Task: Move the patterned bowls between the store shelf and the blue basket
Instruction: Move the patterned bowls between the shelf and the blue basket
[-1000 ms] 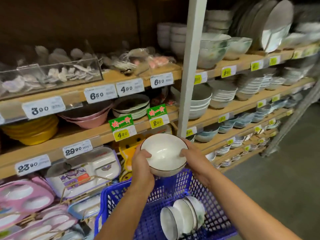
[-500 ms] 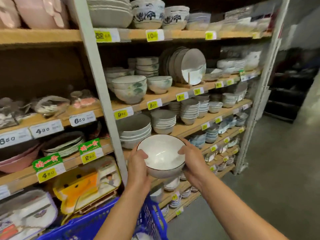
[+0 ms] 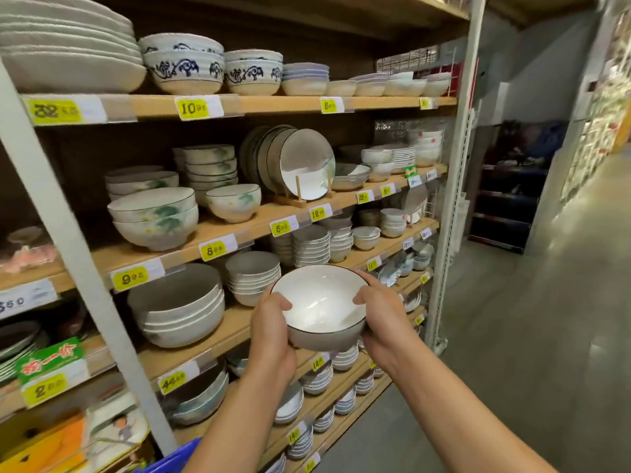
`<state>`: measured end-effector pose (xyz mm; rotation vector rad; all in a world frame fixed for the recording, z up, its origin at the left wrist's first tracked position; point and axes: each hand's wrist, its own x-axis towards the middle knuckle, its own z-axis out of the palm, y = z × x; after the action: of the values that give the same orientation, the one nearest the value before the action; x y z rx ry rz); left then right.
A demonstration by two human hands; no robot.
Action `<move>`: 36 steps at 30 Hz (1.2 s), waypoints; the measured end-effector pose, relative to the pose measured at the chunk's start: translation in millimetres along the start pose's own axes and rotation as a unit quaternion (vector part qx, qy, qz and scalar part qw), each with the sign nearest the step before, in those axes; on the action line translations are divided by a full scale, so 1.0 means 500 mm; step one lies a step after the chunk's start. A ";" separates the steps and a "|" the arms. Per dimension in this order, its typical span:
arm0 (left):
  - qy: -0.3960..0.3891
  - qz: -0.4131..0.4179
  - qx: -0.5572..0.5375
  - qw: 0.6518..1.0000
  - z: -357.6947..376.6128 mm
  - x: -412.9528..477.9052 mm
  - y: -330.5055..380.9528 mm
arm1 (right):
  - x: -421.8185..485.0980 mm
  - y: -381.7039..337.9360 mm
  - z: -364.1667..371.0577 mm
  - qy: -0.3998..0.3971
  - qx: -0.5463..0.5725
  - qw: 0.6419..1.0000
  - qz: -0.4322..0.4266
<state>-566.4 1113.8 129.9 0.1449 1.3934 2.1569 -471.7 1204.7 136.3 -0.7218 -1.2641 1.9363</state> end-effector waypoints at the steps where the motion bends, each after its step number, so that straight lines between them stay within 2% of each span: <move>1: -0.007 -0.002 0.001 1.000 0.015 0.018 0.001 | 0.021 -0.008 -0.003 0.002 -0.002 1.000 -0.004; 8: -0.024 0.012 -0.011 1.000 0.092 0.150 0.021 | 0.173 -0.046 0.005 -0.018 -0.004 1.000 -0.013; 15: 0.000 0.046 -0.014 0.999 0.144 0.256 0.073 | 0.314 -0.087 0.055 -0.042 -0.008 0.999 -0.018; 22: 0.047 0.077 0.009 0.996 0.148 0.324 0.125 | 0.417 -0.109 0.116 -0.097 0.019 0.994 0.050; 25: 0.044 0.092 0.039 0.994 0.153 0.340 0.155 | 0.450 -0.123 0.135 -0.114 0.042 0.991 0.061; 33: 0.098 0.192 0.060 0.975 0.180 0.394 0.234 | 0.607 -0.184 0.230 -0.253 0.007 0.964 0.077; 36: 0.092 0.157 0.047 0.982 0.187 0.405 0.267 | 0.666 -0.209 0.255 -0.354 -0.013 0.929 0.110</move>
<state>-753.3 1252.2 246.4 0.2191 1.6745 2.4105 -740.9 1431.5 255.2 -0.1573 -1.6776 2.4888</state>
